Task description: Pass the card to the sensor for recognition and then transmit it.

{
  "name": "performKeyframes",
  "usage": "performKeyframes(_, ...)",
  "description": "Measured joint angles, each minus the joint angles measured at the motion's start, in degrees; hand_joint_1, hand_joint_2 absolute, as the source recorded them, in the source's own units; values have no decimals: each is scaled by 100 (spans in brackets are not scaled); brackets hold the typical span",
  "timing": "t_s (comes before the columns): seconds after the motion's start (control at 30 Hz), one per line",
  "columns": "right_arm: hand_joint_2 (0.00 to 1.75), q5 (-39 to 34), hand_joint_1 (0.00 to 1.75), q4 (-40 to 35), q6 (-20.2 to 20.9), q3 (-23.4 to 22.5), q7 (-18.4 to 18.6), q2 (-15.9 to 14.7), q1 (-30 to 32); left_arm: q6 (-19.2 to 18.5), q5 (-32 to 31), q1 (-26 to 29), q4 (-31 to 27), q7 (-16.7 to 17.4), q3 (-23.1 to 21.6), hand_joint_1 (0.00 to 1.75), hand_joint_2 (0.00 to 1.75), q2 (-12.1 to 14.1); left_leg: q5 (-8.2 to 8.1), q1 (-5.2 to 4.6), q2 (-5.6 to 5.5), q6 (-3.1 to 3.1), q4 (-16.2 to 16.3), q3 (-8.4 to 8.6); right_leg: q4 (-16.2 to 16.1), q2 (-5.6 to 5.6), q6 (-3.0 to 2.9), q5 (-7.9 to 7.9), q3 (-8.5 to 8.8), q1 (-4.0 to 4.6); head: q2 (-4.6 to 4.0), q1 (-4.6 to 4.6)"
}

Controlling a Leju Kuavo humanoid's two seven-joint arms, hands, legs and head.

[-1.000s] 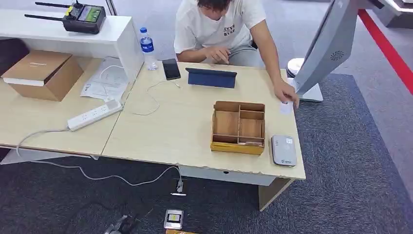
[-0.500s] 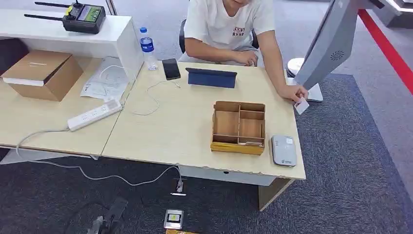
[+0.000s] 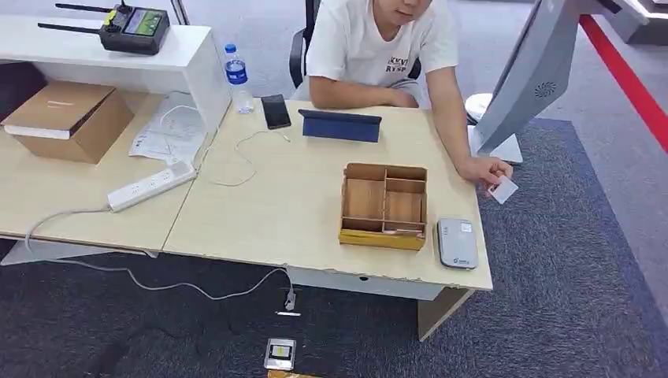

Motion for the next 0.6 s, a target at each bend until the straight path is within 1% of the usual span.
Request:
performKeyframes(0.07,175,-658,0,0,-440,-213,-185,-28,-32,-33,-7,25,2,81,22,0,0,-7,0,-1,0,0,-1,1,1,1,1,1,1,-6,0,-4)
performKeyframes(0.1,175,-1009,0,0,-732,-340,-318,-44,-65,-33,-18,35,9,96,24,0,0,-26,0,-1,1,1,0,1,1,1,2,1,0,-7,0,0)
performKeyframes(0.17,175,-1719,0,-11,-1266,-589,-709,-96,-227,-3,-54,53,26,122,24,0,0,-127,2,-6,1,3,0,-2,1,2,9,8,-2,-17,2,2)
performKeyframes(0.2,175,-2265,0,-37,-1578,-855,-1104,-155,-343,15,-70,59,33,124,24,0,0,-166,3,-17,3,6,0,1,1,4,14,11,-3,-30,0,-2)
performKeyframes(0.23,175,-2529,0,-59,-1707,-1045,-1347,-223,-464,24,-101,56,42,122,22,0,0,-241,5,-17,10,9,0,2,1,5,19,14,-3,-33,0,-2)
performKeyframes(0.3,175,-2958,0,-131,-1813,-1477,-1826,-326,-799,42,-155,63,52,120,22,0,0,-392,10,-23,11,17,2,-6,1,8,31,23,-6,-40,2,9)
performKeyframes(0.33,175,-3118,0,-190,-1877,-1704,-2030,-382,-1027,44,-181,68,63,120,20,0,0,-470,17,-36,16,27,2,-8,2,16,41,33,-16,-51,0,-6)
performKeyframes(0.4,175,-3310,0,-299,-1999,-2013,-2281,-489,-1479,50,-205,59,77,120,17,0,0,-586,24,-41,36,36,2,-7,1,22,44,38,-19,-56,2,-2)
performKeyframes(0.5,175,-3730,0,-577,-2102,-2266,-2799,-553,-1961,31,-240,72,87,94,17,0,0,-671,31,-41,32,39,5,-8,1,19,47,41,-15,-54,2,0)
performKeyframes(0.53,175,-3882,0,-700,-2181,-2299,-2894,-564,-2086,2,-267,72,90,70,15,0,0,-686,32,-41,26,39,5,-10,1,15,47,42,-14,-55,0,0)
performKeyframes(0.6,175,-4453,0,-1067,-2468,-2290,-2974,-564,-2249,-72,-332,69,90,30,15,0,0,-704,36,-43,10,38,5,-10,2,6,47,42,-10,-54,0,-2)
